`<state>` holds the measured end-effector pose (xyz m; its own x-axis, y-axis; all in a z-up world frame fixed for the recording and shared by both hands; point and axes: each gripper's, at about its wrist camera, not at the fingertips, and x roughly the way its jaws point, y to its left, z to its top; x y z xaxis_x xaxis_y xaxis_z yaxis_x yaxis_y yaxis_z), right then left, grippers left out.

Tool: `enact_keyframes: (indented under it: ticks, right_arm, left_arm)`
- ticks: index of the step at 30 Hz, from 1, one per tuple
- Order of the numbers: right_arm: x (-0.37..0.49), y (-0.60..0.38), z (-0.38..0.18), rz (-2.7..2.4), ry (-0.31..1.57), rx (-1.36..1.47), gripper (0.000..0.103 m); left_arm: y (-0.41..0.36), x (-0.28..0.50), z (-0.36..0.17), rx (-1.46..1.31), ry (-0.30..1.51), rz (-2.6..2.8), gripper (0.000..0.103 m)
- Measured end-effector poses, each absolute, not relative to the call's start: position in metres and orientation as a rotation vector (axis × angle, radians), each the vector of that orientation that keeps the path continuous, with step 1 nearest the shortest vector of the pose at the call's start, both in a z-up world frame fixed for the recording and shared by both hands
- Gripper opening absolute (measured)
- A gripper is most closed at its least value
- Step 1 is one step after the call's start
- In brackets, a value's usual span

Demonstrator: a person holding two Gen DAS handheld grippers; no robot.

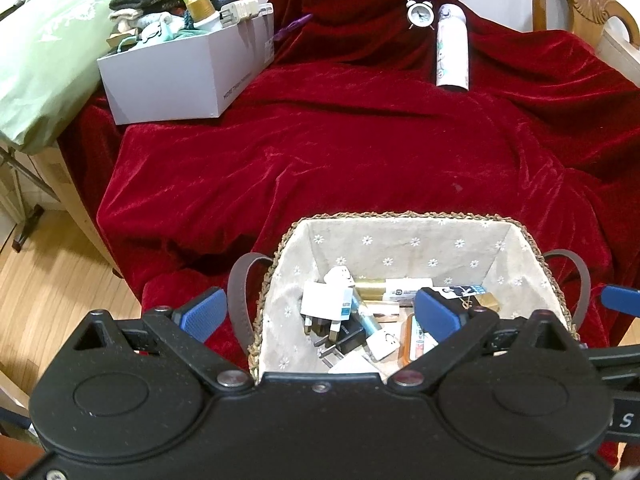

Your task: Organize rigid objects

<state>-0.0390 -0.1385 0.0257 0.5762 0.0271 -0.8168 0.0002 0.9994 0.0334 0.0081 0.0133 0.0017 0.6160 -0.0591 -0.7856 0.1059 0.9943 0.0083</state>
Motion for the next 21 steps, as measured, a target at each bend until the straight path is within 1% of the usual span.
enact_keyframes:
  ticks: [10,14,21]
  right_arm:
    - [-0.04,-0.14,0.024,-0.009,0.98,0.043,0.103]
    - [-0.039,-0.147,0.025,-0.033,0.977,0.075,0.103]
    - [-0.038,-0.147,0.021,-0.028,1.004,0.087,0.103]
  left_arm:
    - [0.015,0.011,-0.002,0.068,0.928,-0.076,0.098]
    - [0.01,0.013,-0.008,0.099,0.97,-0.079,0.098]
    - [0.012,0.013,-0.009,0.093,0.97,-0.079,0.098]
